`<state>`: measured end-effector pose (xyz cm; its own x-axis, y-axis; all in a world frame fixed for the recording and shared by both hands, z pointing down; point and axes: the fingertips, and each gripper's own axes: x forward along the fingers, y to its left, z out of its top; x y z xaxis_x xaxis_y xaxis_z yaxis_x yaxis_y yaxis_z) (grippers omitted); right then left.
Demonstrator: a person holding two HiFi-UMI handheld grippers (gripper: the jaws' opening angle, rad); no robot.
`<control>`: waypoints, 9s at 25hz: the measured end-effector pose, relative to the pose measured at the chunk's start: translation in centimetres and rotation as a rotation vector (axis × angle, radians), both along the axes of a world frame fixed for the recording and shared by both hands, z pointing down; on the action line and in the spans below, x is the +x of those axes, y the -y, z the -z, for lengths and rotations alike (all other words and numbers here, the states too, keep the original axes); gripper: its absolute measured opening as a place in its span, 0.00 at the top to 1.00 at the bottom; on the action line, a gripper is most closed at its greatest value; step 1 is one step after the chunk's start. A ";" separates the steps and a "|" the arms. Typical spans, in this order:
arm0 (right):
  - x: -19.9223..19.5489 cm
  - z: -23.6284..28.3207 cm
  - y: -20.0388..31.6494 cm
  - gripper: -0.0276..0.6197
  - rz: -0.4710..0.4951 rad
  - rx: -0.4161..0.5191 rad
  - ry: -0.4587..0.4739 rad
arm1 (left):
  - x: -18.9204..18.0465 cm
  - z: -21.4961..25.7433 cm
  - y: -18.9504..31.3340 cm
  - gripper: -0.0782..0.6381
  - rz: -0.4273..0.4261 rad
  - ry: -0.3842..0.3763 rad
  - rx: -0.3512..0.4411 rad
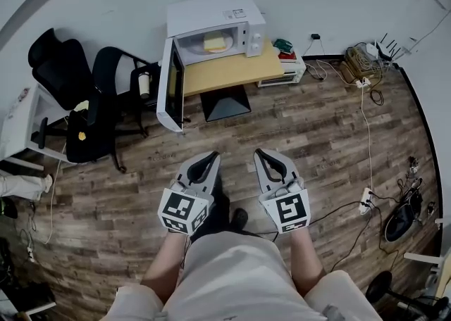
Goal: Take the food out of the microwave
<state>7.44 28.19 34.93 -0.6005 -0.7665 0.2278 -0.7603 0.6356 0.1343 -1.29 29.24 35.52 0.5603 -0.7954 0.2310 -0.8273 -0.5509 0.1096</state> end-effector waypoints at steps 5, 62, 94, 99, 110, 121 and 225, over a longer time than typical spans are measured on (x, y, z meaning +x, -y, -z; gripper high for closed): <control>-0.4 -0.3 1.7 0.96 0.003 -0.002 -0.031 | -0.8 -0.7 2.1 0.87 -0.002 -0.005 -0.006; -7.6 -3.9 29.0 0.79 -0.036 -0.113 -0.062 | -4.2 -5.1 28.4 0.79 -0.170 -0.036 -0.111; -5.4 -13.5 49.6 0.77 0.078 -0.209 -0.046 | -2.4 -9.2 43.5 0.79 0.198 -0.001 -0.174; -5.2 -15.5 50.8 0.77 0.029 -0.264 0.001 | -2.3 -10.2 43.6 0.79 0.222 -0.016 -0.188; -6.8 -18.7 53.0 0.77 -0.022 -0.377 0.149 | -3.1 -11.8 45.2 0.79 0.208 -0.018 -0.201; -7.6 -21.7 56.3 0.78 -0.192 -0.481 0.379 | -4.9 -12.4 46.9 0.79 0.154 -0.016 -0.210; -8.8 -29.3 61.8 0.94 -0.455 -0.889 1.253 | -8.0 -12.1 47.3 0.79 0.163 -0.004 -0.226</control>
<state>-1.36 -33.64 64.19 -0.5124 -0.8244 0.2402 -0.2400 -0.1311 -0.9619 -9.27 -18.10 47.61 0.4304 -0.8038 0.4107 -0.9024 -0.3718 0.2180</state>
